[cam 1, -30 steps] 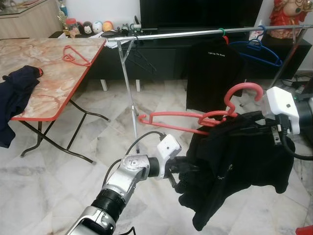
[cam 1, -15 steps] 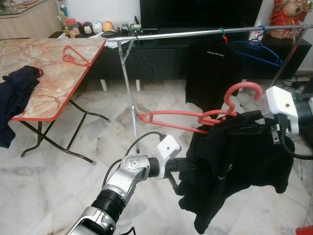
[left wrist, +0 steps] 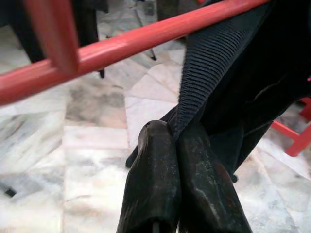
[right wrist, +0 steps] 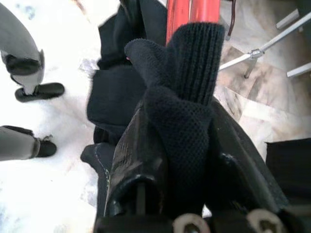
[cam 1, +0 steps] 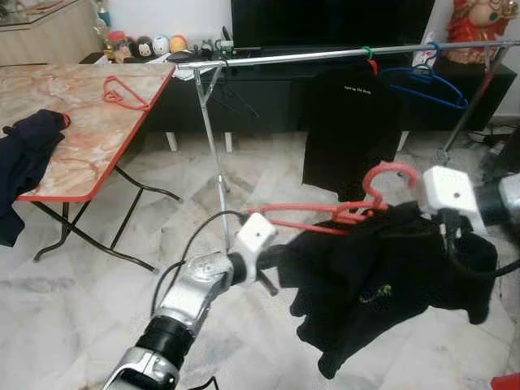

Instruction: Hang hanger

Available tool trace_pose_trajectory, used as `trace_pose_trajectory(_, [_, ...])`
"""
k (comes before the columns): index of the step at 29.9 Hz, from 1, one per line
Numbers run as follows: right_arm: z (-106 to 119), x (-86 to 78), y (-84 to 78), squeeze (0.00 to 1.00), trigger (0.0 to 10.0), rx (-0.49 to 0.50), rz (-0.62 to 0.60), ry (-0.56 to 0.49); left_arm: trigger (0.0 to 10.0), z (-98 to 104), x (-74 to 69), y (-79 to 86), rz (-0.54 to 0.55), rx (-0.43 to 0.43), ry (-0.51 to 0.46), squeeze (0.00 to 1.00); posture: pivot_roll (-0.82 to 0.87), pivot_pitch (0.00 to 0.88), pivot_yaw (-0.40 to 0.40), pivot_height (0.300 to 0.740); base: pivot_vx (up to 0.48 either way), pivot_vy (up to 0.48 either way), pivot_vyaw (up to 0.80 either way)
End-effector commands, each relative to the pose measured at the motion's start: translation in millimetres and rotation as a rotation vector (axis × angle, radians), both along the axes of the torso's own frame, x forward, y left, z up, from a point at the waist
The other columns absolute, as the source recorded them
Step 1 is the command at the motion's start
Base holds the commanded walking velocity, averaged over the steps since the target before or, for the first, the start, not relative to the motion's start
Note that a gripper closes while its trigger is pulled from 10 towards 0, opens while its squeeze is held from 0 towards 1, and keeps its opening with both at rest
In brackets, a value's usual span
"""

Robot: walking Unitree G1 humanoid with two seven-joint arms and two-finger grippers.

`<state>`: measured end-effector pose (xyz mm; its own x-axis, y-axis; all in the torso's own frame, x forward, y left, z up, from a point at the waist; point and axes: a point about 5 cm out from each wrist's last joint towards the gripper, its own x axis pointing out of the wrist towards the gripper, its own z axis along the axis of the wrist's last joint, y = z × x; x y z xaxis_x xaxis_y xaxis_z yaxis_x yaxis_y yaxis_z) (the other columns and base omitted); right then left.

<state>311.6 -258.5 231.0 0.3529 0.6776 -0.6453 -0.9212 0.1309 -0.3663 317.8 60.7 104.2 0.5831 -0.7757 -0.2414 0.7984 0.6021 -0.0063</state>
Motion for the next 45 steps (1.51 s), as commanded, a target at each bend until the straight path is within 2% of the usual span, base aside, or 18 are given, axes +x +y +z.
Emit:
trace_pose_trajectory(1, [5.2,2.5,-3.8,0.0,0.0,-0.014,-0.029,-0.041,0.0,-1.0,1.2,11.0,0.046,0.037,0.005,0.0,-0.16,0.0,0.033,0.74,0.0,0.0,0.0])
trace_pose_trajectory(8, [2.5,2.1,-7.8,0.0,0.0,0.065,-0.041,-0.019,0.0,-10.4,4.8,30.5,0.169,0.14,0.069,0.0,-0.15,0.0,0.035,0.74,0.0,0.0,0.0])
trace_pose_trajectory(11, [2.6,3.3,-9.4,0.0,0.0,0.111,-0.056,-0.022,0.0,-13.7,4.7,34.3,0.186,0.175,0.078,0.0,-0.15,0.0,0.036,0.74,0.0,0.0,0.0])
trace_pose_trajectory(15, [2.2,-0.8,-12.4,0.0,0.0,0.132,-0.044,0.014,0.0,-13.5,4.4,34.9,0.199,0.172,0.085,0.0,-0.15,0.0,0.037,0.74,0.0,0.0,0.0])
trace_pose_trajectory(18, [-4.5,-7.0,-20.3,0.0,0.0,0.067,-0.042,0.062,0.0,-11.7,5.2,39.2,0.226,0.183,0.088,0.0,-0.15,0.0,0.038,0.74,0.0,0.0,0.0])
trace_pose_trajectory(19, [-8.3,-9.1,-25.1,0.0,0.0,0.01,-0.05,0.078,0.0,-12.1,5.4,41.3,0.234,0.189,0.092,0.0,-0.15,0.0,0.039,0.74,0.0,0.0,0.0])
trace_pose_trajectory(23, [-15.3,-10.2,-37.7,0.0,0.0,-0.109,-0.092,0.079,0.0,-13.5,4.8,43.1,0.242,0.194,0.099,0.0,-0.15,0.0,0.041,0.74,0.0,0.0,0.0])
trace_pose_trajectory(26, [-17.1,-10.3,-44.9,0.0,0.0,-0.146,-0.128,0.079,0.0,-13.5,4.7,43.6,0.246,0.197,0.101,0.0,-0.15,0.0,0.042,0.74,0.0,0.0,0.0])
trace_pose_trajectory(29, [-22.2,-11.9,-58.6,0.0,0.0,-0.323,-0.168,0.069,0.0,-13.3,4.8,44.3,0.25,0.198,0.101,0.0,-0.15,0.0,0.043,0.74,0.0,0.0,0.0])
trace_pose_trajectory(32, [-23.4,-12.0,-60.6,0.0,0.0,-0.337,-0.181,0.07,0.0,-13.3,4.6,44.7,0.253,0.2,0.102,0.0,-0.15,0.0,0.044,0.74,0.0,0.0,0.0])
trace_pose_trajectory(34, [-24.3,-12.5,-62.7,0.0,0.0,-0.371,-0.185,0.068,0.0,-13.4,4.6,44.8,0.253,0.201,0.103,0.0,-0.15,0.0,0.044,0.74,0.0,0.0,0.0])
trace_pose_trajectory(35, [-25.8,-13.0,-67.0,0.0,0.0,-0.433,-0.195,0.064,0.0,-13.3,4.6,45.0,0.252,0.204,0.104,0.0,-0.15,0.0,0.045,0.74,0.0,0.0,0.0])
trace_pose_trajectory(37, [-26.8,-12.9,-70.7,0.0,0.0,-0.482,-0.201,0.055,0.0,-13.1,4.5,45.3,0.252,0.206,0.104,0.0,-0.15,0.0,0.045,0.74,0.0,0.0,0.0])
trace_pose_trajectory(45, [-23.7,-10.9,-79.7,0.0,0.0,-0.59,-0.219,0.022,0.0,-13.9,4.5,47.5,0.259,0.217,0.106,0.0,-0.15,0.0,0.045,0.74,0.0,0.0,0.0])
